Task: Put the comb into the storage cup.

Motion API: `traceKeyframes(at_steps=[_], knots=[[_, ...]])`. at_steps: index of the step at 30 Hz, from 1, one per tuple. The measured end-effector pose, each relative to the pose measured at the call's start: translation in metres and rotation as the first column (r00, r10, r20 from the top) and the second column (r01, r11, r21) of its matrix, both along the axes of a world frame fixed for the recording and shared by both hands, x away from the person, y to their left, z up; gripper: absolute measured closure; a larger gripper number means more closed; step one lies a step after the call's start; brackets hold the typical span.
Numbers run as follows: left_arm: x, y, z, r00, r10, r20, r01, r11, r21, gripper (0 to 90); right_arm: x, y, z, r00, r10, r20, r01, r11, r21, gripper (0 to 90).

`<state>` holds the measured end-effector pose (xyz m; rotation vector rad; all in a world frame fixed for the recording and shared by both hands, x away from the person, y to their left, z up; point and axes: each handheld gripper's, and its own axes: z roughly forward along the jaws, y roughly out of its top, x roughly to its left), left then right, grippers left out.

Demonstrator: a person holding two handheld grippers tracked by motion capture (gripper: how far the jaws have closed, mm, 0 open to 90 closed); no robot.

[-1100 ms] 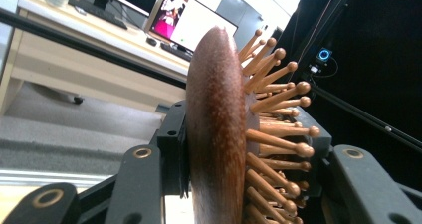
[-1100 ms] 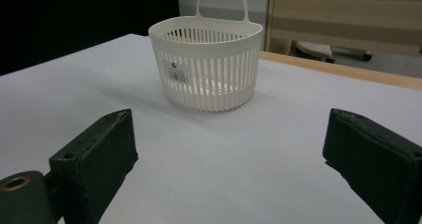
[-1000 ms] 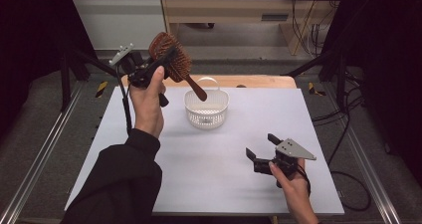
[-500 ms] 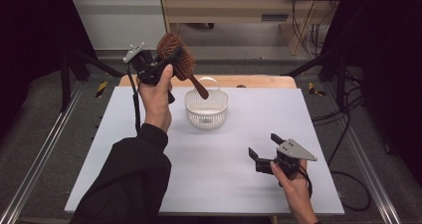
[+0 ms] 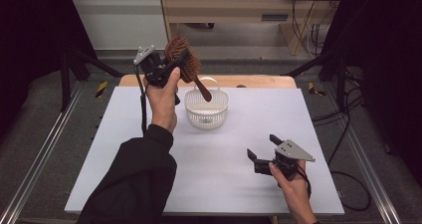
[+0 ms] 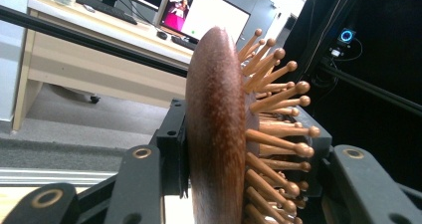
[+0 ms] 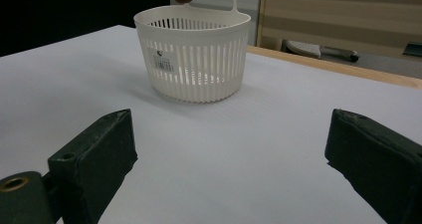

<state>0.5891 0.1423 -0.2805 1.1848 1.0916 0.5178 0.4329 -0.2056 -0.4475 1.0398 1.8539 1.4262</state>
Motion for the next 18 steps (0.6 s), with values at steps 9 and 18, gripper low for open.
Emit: traceKeyframes(at_steps=[9,18], knots=[[0.003,-0.01,-0.01,0.9999,-0.009,-0.012,0.009,0.9994,0.034,51.9,0.0,-0.002,-0.001,1.0,-0.004,-0.008,0.004,1.0,0.006,5.8],[0.007,-0.019,-0.019,0.9997,-0.015,-0.02,0.016,0.9982,0.058,51.8,0.0,-0.001,-0.001,0.9999,0.001,-0.01,-0.001,1.0,0.006,5.7]])
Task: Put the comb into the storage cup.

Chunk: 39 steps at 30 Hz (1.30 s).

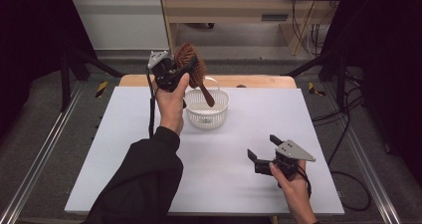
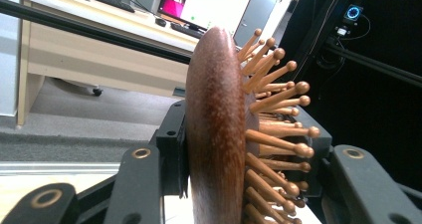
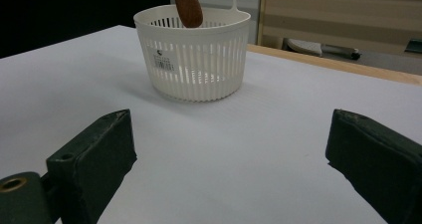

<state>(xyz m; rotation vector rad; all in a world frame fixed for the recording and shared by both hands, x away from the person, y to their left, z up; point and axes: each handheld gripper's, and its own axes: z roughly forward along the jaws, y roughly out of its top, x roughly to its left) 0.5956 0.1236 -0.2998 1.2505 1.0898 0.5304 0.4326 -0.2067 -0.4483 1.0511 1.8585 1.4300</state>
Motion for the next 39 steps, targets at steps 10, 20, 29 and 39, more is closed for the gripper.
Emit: traceKeyframes(at_steps=[10,20,29,39], knots=[[0.002,-0.006,-0.01,0.9998,0.003,-0.018,-0.003,1.0,-0.001,51.8,-0.001,0.001,0.0,1.0,0.004,-0.003,-0.004,1.0,-0.002,5.5],[0.006,-0.016,-0.026,0.999,-0.002,-0.045,0.003,0.9999,0.012,51.7,-0.001,0.002,0.0,1.0,0.009,-0.004,-0.009,1.0,-0.001,5.4],[0.009,-0.023,-0.037,0.9981,-0.009,-0.061,0.01,0.9998,0.017,51.7,-0.001,0.002,0.0,0.9999,0.011,-0.008,-0.011,1.0,0.005,4.9],[0.008,-0.03,-0.048,0.9977,0.01,-0.066,-0.008,0.9997,0.024,51.6,-0.001,0.003,-0.001,0.9997,0.021,-0.012,-0.021,1.0,0.004,4.9]])
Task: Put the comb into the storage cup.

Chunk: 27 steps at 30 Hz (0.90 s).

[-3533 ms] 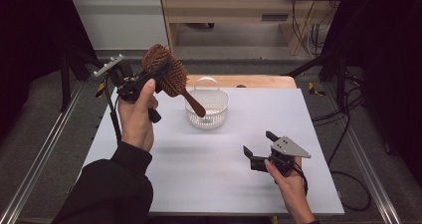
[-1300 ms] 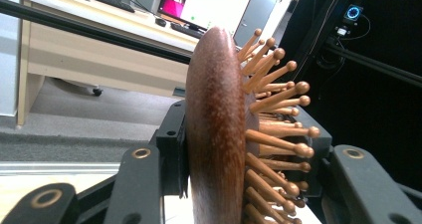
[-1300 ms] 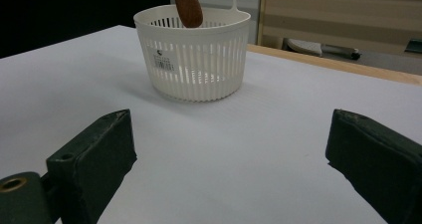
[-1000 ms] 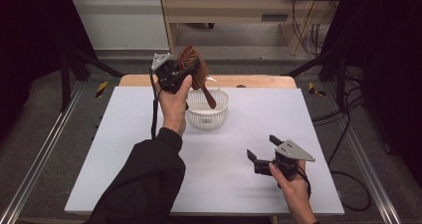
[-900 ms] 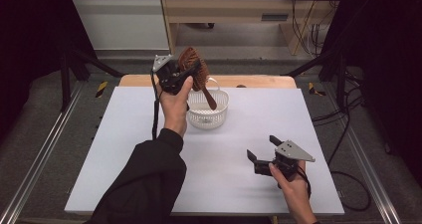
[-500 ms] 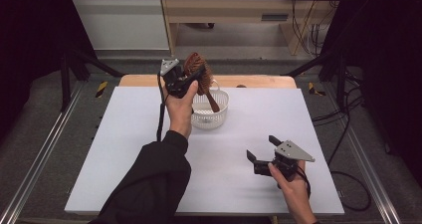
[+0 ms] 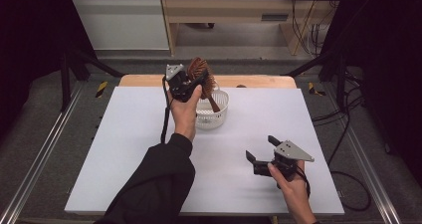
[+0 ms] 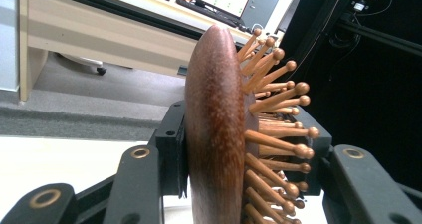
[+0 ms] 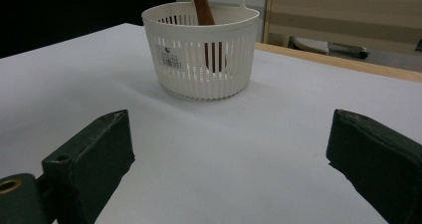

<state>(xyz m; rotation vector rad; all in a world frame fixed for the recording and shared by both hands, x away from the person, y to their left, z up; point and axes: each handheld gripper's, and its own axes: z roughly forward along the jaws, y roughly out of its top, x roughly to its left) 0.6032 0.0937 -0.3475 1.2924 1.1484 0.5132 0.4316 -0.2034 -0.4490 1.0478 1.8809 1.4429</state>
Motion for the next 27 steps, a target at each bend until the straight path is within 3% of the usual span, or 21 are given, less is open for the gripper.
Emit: traceKeyframes(at_steps=[11,27], knots=[[0.001,-0.008,-0.012,0.9997,-0.018,-0.018,0.018,0.9998,0.001,51.5,0.0,0.0,0.0,1.0,0.004,0.001,-0.004,1.0,0.0,4.9],[0.001,-0.011,-0.018,0.9997,-0.019,-0.017,0.019,0.9997,0.016,51.4,0.0,0.001,0.0,1.0,0.008,0.0,-0.008,1.0,0.001,4.9]])
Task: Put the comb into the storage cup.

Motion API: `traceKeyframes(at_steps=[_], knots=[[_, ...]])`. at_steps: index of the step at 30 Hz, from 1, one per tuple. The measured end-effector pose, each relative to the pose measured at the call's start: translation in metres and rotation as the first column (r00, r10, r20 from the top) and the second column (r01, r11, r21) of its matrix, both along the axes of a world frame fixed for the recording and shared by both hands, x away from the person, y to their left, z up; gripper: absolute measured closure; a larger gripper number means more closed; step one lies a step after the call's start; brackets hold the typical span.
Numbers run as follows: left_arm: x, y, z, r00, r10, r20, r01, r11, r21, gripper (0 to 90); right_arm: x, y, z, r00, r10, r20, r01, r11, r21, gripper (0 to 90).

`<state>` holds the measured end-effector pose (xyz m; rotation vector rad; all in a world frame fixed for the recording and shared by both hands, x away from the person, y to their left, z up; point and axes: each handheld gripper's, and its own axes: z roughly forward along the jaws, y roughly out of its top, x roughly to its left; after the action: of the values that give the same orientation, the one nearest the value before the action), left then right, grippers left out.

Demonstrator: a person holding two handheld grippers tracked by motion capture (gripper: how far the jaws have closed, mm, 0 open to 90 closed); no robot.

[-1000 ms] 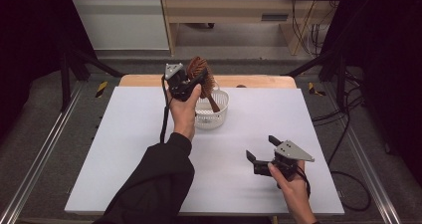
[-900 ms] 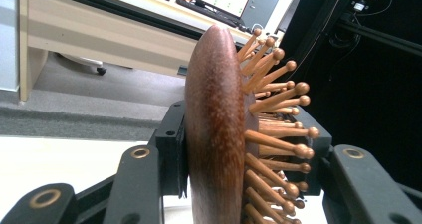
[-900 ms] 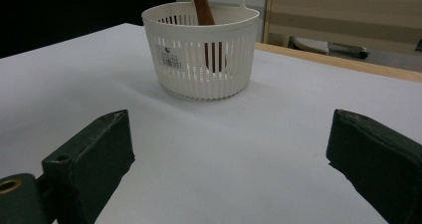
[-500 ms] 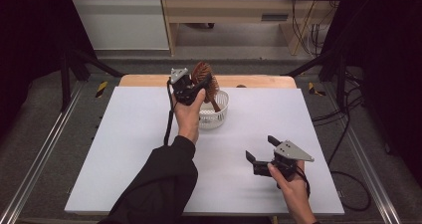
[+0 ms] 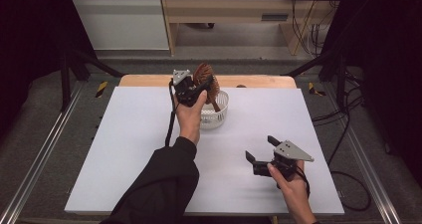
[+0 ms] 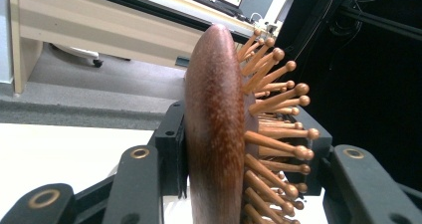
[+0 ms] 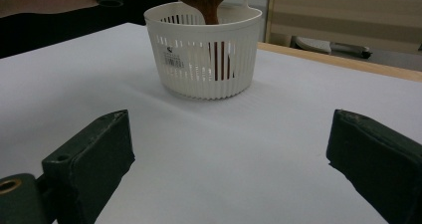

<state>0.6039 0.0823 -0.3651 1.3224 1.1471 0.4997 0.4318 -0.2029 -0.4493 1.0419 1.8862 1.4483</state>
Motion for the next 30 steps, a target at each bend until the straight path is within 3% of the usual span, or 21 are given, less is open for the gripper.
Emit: traceKeyframes(at_steps=[14,30], knots=[[-0.001,-0.0009,-0.0061,1.0,-0.005,0.003,0.005,0.9999,0.014,51.3,0.0,0.0003,-0.0001,1.0,0.002,-0.002,-0.002,1.0,0.001,4.8],[-0.0012,0.008,-0.0096,0.9999,-0.002,-0.013,0.001,1.0,-0.001,50.3,-0.0001,0.0022,-0.0007,1.0,0.009,-0.004,-0.009,1.0,-0.006,4.7]])
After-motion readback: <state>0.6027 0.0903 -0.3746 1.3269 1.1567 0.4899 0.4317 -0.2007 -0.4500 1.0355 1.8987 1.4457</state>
